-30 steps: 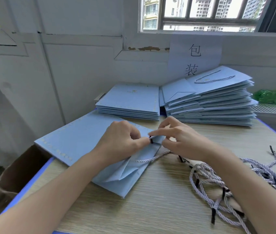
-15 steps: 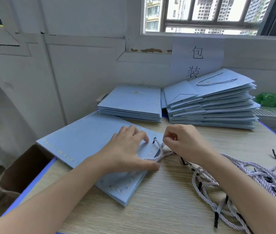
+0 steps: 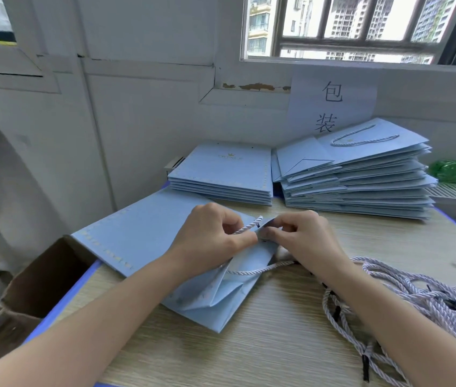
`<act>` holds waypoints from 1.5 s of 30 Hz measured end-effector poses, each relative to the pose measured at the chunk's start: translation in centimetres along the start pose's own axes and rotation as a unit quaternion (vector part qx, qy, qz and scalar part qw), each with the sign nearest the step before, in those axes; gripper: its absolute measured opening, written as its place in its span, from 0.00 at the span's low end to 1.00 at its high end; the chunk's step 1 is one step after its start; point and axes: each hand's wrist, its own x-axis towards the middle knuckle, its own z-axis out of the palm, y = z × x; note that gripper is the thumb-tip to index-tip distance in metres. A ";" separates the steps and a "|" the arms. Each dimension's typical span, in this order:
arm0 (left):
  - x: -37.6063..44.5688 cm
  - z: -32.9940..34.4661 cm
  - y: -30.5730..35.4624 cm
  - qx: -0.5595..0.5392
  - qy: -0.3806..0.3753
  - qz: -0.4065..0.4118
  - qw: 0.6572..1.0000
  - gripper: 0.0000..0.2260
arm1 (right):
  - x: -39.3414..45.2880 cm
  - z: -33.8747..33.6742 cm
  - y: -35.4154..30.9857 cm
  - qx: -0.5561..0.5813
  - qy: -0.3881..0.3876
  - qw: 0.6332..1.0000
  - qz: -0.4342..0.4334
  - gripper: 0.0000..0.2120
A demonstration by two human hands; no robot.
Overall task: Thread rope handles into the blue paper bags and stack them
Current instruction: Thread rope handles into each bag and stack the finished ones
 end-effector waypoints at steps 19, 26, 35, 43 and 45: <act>0.6 0.2 -1.2 0.101 -0.048 -0.009 0.994 0.12 | 1.0 -4.1 1.4 -0.252 0.023 0.966 0.050 0.07; 0.2 -1.1 -1.1 0.128 -0.191 0.007 0.973 0.31 | 1.4 -5.9 3.1 -0.185 0.052 0.979 0.069 0.05; -0.3 -1.4 -0.6 0.132 -0.339 0.050 0.930 0.47 | 0.6 -3.1 0.9 -0.095 -0.197 0.969 -0.118 0.19; -0.8 -1.7 -0.2 0.114 -0.225 0.134 0.958 0.33 | 0.7 -3.4 1.1 -0.164 -0.182 0.964 -0.103 0.22; -0.9 -1.6 0.1 0.142 -0.121 0.210 0.960 0.22 | 0.5 -3.9 0.7 -0.137 -0.233 0.959 -0.085 0.25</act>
